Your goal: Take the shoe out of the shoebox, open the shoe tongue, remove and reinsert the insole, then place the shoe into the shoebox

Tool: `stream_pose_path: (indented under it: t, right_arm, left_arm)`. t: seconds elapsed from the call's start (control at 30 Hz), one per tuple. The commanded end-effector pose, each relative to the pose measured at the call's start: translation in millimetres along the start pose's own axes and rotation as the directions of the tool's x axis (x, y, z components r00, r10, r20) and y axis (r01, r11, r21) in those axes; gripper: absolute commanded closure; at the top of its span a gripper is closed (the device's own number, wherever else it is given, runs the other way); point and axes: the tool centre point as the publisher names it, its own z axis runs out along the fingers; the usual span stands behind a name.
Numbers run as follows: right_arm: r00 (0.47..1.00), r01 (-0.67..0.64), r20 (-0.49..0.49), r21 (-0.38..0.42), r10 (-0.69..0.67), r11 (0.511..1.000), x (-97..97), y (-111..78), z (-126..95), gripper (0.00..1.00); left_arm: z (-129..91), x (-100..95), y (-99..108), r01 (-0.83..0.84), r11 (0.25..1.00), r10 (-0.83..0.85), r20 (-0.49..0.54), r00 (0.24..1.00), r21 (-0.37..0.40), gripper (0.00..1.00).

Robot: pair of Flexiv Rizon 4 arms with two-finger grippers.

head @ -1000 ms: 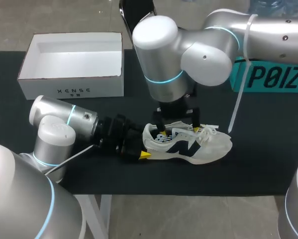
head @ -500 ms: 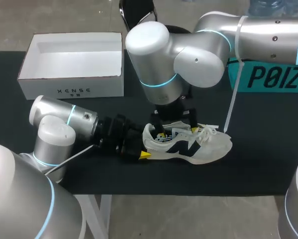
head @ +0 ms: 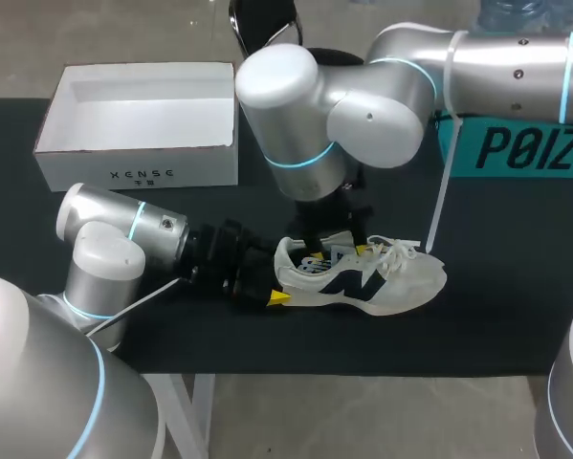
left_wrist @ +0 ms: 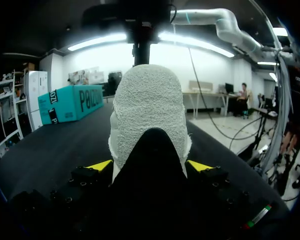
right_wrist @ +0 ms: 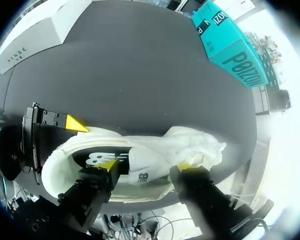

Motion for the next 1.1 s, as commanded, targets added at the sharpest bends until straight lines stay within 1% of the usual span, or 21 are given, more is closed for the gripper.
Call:
stream_pose_path:
  t: [0.03, 0.07, 0.13, 0.23, 0.33, 0.5, 0.67, 0.87, 1.1]
  right_arm:
    - [1.000, -0.004, -0.015, -0.003, 0.004, 1.000, -4.3, -3.1, 4.0, 0.91]
    - [1.000, -0.007, -0.017, -0.003, 0.007, 1.000, -5.0, -3.8, 4.1, 0.87]
    - [1.000, -0.011, -0.019, -0.005, 0.011, 1.000, -6.1, -5.0, 3.9, 0.86]
    - [1.000, -0.018, -0.023, -0.007, 0.017, 1.000, -6.8, -6.4, 4.2, 0.90]
    - [1.000, -0.019, -0.023, -0.005, 0.018, 1.000, -6.9, -7.0, 4.8, 1.00]
    - [0.999, -0.026, -0.020, -0.008, 0.026, 1.000, -9.8, -6.4, 2.3, 1.00]
    - [0.998, -0.047, -0.031, -0.021, 0.047, 0.999, -18.4, -6.3, -6.0, 1.00]
    - [0.996, -0.080, -0.040, -0.033, 0.079, 0.996, -34.0, -8.5, -17.9, 1.00]
    - [0.992, -0.118, -0.039, -0.047, 0.116, 0.992, -51.5, -11.2, -23.4, 1.00]
  left_arm:
    - [3.5, -0.1, 1.8, 0.000, 1.000, 0.000, 0.001, 1.000, -0.002, 1.00]
    - [3.5, -0.1, 1.8, 0.000, 1.000, 0.000, 0.001, 1.000, -0.002, 1.00]
    - [3.5, -0.1, 1.8, 0.000, 1.000, 0.000, 0.001, 1.000, -0.002, 1.00]
    - [3.5, -0.1, 1.8, 0.000, 1.000, 0.000, 0.001, 1.000, -0.002, 1.00]
    - [3.5, -0.1, 1.8, 0.000, 1.000, 0.000, 0.001, 1.000, -0.002, 1.00]
    - [3.5, -0.1, 1.8, 0.000, 1.000, 0.000, 0.001, 1.000, -0.002, 1.00]
    - [3.5, -0.1, 1.8, 0.000, 1.000, 0.000, 0.001, 1.000, -0.002, 1.00]
    - [3.5, -0.1, 1.8, 0.000, 1.000, 0.000, 0.001, 1.000, -0.002, 1.00]
    - [3.5, -0.1, 1.8, 0.000, 1.000, 0.000, 0.001, 1.000, -0.002, 1.00]
